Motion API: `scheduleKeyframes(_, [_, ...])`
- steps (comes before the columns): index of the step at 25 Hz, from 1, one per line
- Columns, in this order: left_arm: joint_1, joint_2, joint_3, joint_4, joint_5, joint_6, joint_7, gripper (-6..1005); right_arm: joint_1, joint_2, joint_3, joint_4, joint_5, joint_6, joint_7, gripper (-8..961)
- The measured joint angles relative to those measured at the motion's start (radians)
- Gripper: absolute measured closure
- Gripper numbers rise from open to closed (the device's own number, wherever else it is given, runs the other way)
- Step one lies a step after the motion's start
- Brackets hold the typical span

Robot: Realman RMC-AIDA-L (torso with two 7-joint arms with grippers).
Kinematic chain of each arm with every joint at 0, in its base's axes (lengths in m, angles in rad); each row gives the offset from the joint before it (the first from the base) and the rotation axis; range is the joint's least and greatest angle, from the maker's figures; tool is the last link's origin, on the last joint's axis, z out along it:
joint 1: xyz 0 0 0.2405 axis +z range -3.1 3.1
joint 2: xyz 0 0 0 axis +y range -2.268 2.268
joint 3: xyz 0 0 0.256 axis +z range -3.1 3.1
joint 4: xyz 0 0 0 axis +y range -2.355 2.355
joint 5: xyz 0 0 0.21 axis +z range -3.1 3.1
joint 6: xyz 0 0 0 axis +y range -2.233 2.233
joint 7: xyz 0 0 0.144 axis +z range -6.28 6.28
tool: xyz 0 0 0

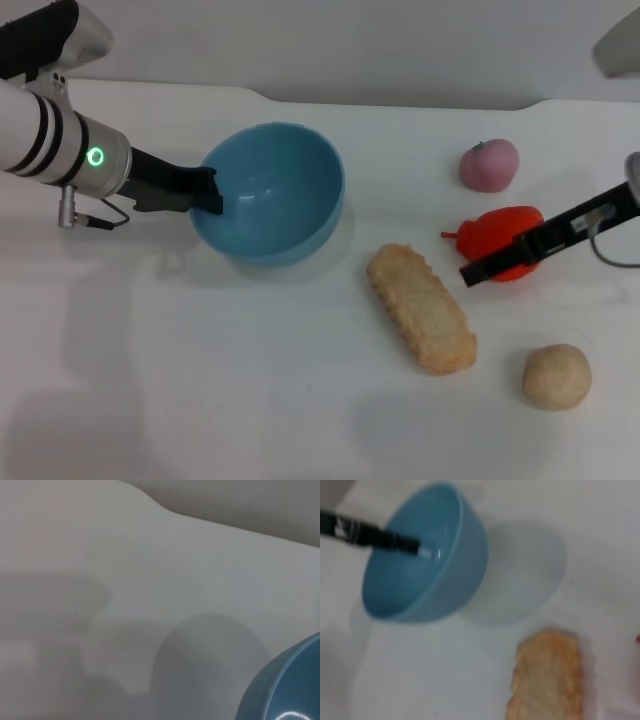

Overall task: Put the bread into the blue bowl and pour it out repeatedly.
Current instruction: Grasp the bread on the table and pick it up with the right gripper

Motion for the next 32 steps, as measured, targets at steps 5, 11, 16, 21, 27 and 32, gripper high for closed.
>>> scheduleKeyframes(5, [-0.006, 0.001, 0.000, 0.001, -0.009, 0.001, 0.000, 1001, -0.001, 0.036, -0.058, 0.008, -0.028, 0.051, 0.027, 277])
scheduleKeyframes(11, [-0.014, 0.001, 0.000, 0.002, -0.018, 0.002, 0.000, 1000, 0.009, 0.065, -0.170, 0.113, -0.031, 0.238, 0.028, 279])
scheduleKeyframes(16, [-0.015, 0.001, 0.000, 0.009, -0.023, 0.008, 0.000, 1001, 0.007, 0.068, -0.262, 0.164, 0.048, 0.367, 0.026, 281])
scheduleKeyframes(21, [-0.022, 0.000, 0.000, 0.011, -0.023, 0.009, 0.000, 1001, 0.002, 0.070, -0.329, 0.194, 0.135, 0.427, 0.010, 283])
scheduleKeyframes(27, [-0.032, 0.000, 0.000, 0.011, -0.023, 0.008, -0.004, 1000, 0.011, 0.070, -0.396, 0.235, 0.180, 0.477, 0.008, 285])
scheduleKeyframes(32, [-0.036, 0.000, 0.000, 0.011, -0.023, 0.009, -0.008, 1000, 0.002, 0.071, -0.406, 0.229, 0.199, 0.490, 0.006, 287])
